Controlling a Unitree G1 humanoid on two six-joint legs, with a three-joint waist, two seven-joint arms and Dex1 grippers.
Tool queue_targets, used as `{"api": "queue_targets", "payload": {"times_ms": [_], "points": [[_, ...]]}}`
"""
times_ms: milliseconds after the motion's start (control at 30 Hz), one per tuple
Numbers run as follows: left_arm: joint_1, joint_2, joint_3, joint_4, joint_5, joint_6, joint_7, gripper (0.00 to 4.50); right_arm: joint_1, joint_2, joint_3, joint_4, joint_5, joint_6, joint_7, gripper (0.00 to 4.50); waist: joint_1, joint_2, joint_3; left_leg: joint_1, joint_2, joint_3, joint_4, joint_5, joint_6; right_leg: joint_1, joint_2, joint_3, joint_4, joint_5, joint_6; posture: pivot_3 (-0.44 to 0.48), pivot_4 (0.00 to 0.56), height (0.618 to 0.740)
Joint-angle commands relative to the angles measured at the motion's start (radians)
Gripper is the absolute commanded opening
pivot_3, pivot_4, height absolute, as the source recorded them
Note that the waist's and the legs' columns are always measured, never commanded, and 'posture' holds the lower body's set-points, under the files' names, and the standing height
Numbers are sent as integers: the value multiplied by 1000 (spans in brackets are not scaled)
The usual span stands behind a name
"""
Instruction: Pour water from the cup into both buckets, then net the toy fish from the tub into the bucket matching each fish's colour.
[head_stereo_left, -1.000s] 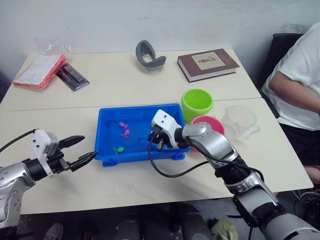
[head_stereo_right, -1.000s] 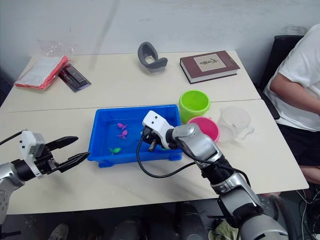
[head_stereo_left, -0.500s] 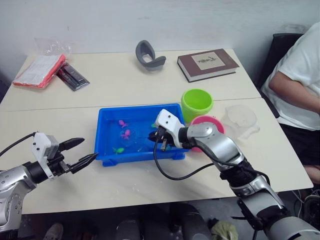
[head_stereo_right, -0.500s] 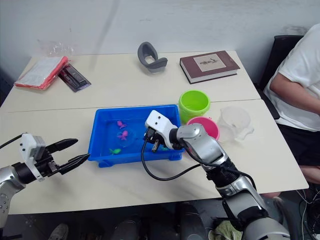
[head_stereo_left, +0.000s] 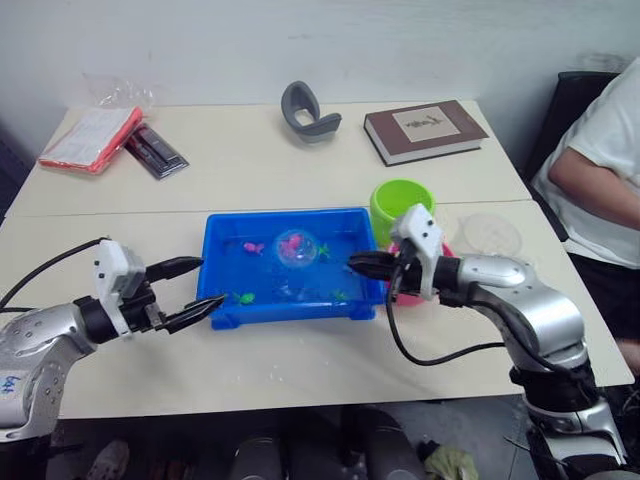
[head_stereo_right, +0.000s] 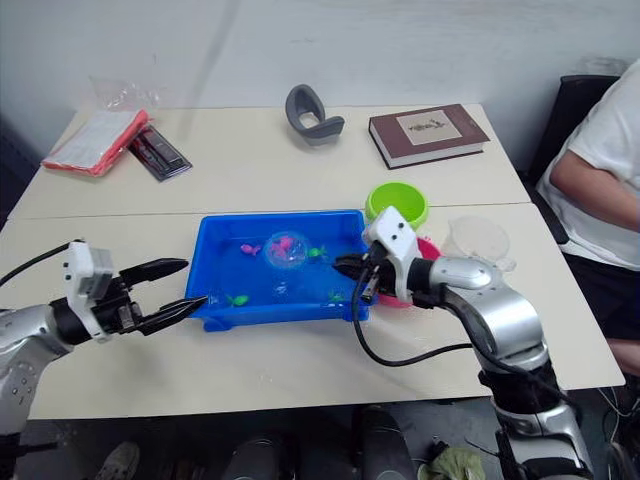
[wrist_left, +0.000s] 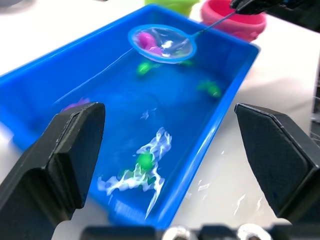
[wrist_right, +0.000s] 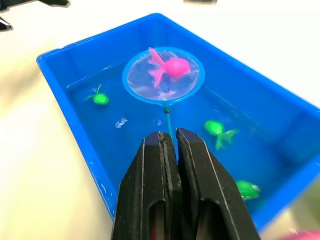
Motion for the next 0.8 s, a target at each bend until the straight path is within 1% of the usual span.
{"api": "queue_targets", "payload": {"times_ms": [33, 200, 267, 333, 467, 533, 600, 667, 733, 800], "points": [[-24, -2, -35, 19, 28, -63, -45, 4458, 66, -47, -62, -58, 17, -70, 18, 0, 0, 0, 0, 1, 0, 1, 0, 0, 0, 0, 0, 0, 0, 0, 0, 0, 150, 740], [-108, -49, -86, 75, 21, -100, -69, 4458, 168, -83, -179, -108, 66, -83, -4, 0, 4, 0, 0, 3, -1, 4, 0, 0, 1, 0, 2, -1, 1, 0, 0, 0, 150, 740], [-139, -62, -111, 93, 35, -118, -80, 4458, 204, -80, -237, -137, 97, -126, 4, 0, 7, 0, 0, 3, -1, 4, 0, 0, 1, 0, 2, -1, 1, 0, 1, 0, 150, 740], [-164, -67, -132, 111, 43, -128, -95, 4458, 242, -103, -304, -174, 167, -79, 18, 0, 11, 0, 0, 3, -1, 4, 0, 0, 1, 1, 2, 0, 1, 0, 1, 0, 150, 740], [-217, -80, -152, 149, 34, -131, -119, 4458, 309, -154, -421, -216, 216, -73, 5, 0, 20, 0, 0, 4, -1, 5, 0, 0, 2, 1, 3, 0, 1, 1, 1, 0, 150, 740], [-234, -79, -182, 152, 42, -133, -147, 4458, 363, -181, -490, -232, 237, -65, 6, 0, 26, 0, 0, 4, -1, 6, 0, 0, 2, 1, 3, 1, 1, 1, 1, 0, 150, 740], [-253, -80, -211, 144, 35, -112, -169, 4458, 410, -203, -541, -245, 247, -59, 0, 0, 28, 0, 0, 4, -1, 6, 0, 0, 2, 1, 4, 1, 1, 1, 1, 0, 150, 740], [-278, -87, -250, 131, 44, -103, -179, 4458, 487, -218, -626, -246, 229, -88, 8, 0, 35, 0, 0, 4, -2, 6, 0, 0, 3, 1, 4, 1, 1, 1, 2, 0, 150, 740], [-295, -104, -262, 133, 40, -100, -171, 4458, 551, -222, -691, -240, 208, -120, 14, 0, 41, 0, 0, 4, -3, 6, 0, 0, 3, 2, 4, 2, 0, 2, 3, 0, 150, 740], [-296, -114, -282, 123, 42, -100, -175, 4458, 617, -204, -730, -209, 143, -231, 26, 0, 45, 0, 0, 5, -3, 7, 0, 0, 4, 2, 4, 2, 0, 2, 4, 0, 150, 740]]}}
